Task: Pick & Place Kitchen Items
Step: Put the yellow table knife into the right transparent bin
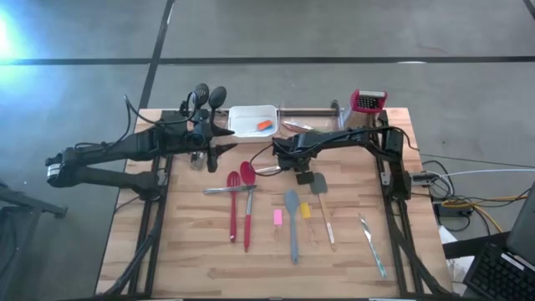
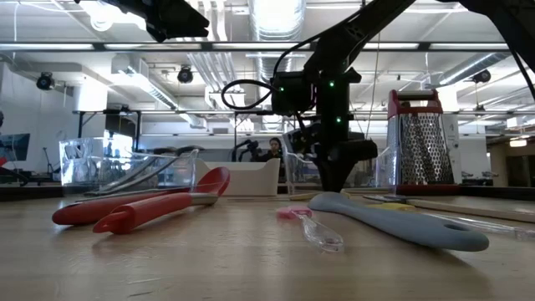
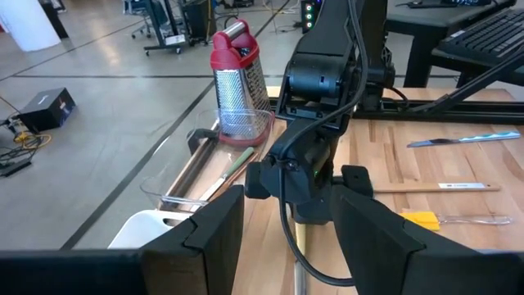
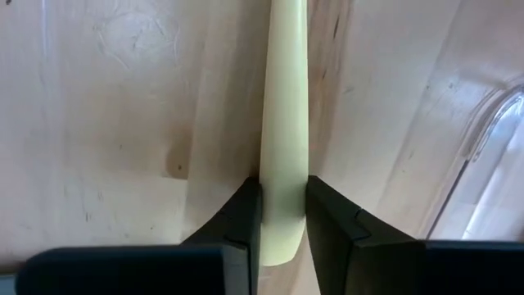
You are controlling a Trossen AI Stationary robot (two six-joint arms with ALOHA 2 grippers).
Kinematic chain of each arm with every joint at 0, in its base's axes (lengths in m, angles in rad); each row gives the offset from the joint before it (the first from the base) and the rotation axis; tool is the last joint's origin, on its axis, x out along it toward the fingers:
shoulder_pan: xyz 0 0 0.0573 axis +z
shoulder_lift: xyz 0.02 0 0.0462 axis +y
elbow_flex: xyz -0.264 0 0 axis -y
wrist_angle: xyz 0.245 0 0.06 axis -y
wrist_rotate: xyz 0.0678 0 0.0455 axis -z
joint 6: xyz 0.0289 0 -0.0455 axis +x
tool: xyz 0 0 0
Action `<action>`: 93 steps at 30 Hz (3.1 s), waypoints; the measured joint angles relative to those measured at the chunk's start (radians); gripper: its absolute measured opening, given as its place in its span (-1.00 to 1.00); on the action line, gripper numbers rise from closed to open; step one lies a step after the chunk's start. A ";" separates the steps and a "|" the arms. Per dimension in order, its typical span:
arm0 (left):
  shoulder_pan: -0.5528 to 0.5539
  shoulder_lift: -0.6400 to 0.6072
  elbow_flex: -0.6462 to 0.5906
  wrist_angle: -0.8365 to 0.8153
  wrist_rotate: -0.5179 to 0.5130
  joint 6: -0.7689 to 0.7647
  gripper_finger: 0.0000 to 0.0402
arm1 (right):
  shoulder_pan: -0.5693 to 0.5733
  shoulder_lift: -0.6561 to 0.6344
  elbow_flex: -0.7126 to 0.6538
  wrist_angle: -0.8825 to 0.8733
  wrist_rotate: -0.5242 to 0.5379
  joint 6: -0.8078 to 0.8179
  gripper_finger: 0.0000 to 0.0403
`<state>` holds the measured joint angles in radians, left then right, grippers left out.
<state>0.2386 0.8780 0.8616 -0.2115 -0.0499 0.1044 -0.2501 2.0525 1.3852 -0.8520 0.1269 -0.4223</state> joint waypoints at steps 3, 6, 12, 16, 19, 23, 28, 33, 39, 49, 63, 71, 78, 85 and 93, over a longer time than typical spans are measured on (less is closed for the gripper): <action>0.000 0.000 0.000 0.000 0.000 0.000 -0.06 | 0.000 -0.007 0.001 -0.008 -0.006 0.019 -0.71; 0.000 0.000 0.000 0.000 0.000 0.000 -0.06 | 0.000 -0.020 0.007 -0.040 -0.018 0.039 -0.71; 0.000 0.000 0.000 0.000 0.004 0.000 -0.06 | 0.002 -0.090 0.035 -0.103 -0.018 0.082 -0.71; 0.000 0.000 0.000 0.001 0.004 0.000 -0.06 | 0.001 -0.160 0.045 -0.126 -0.015 0.104 -0.71; 0.000 0.000 0.000 0.001 0.003 0.000 -0.06 | -0.003 -0.232 0.055 -0.147 -0.002 0.109 -0.71; 0.000 0.000 0.000 0.001 0.003 0.000 -0.06 | -0.025 -0.317 0.065 -0.163 0.057 0.116 -0.71; 0.000 0.000 0.000 0.001 0.002 0.000 -0.06 | -0.090 -0.408 0.083 -0.185 0.091 0.140 -0.71; 0.000 0.000 0.000 0.001 -0.001 0.000 -0.06 | -0.187 -0.443 0.087 -0.193 0.092 0.154 -0.71; 0.000 0.000 0.000 0.001 -0.001 0.000 -0.06 | -0.303 -0.415 0.087 -0.200 0.085 0.134 -0.71; 0.000 0.000 0.000 0.001 -0.001 0.000 -0.06 | -0.414 -0.333 0.087 -0.191 0.077 0.073 -0.71; 0.000 0.000 0.000 -0.002 -0.001 -0.011 -0.06 | -0.467 -0.223 0.085 -0.211 0.060 -0.005 -0.71; 0.000 0.000 0.000 -0.004 0.000 -0.011 -0.06 | -0.503 -0.170 0.083 -0.214 0.012 -0.004 -0.71; 0.000 0.000 0.000 -0.006 0.000 -0.011 -0.06 | -0.521 -0.094 0.083 -0.215 -0.024 -0.008 -0.71; 0.000 0.000 0.000 -0.006 0.000 -0.011 -0.06 | -0.523 -0.025 0.083 -0.218 -0.023 -0.024 -0.71; 0.000 0.000 0.000 -0.006 0.001 -0.011 -0.06 | -0.523 -0.015 0.083 -0.218 -0.023 -0.018 -0.51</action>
<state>0.2390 0.8780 0.8619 -0.2177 -0.0494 0.0933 -0.7734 2.0377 1.4677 -1.0698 0.1040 -0.4408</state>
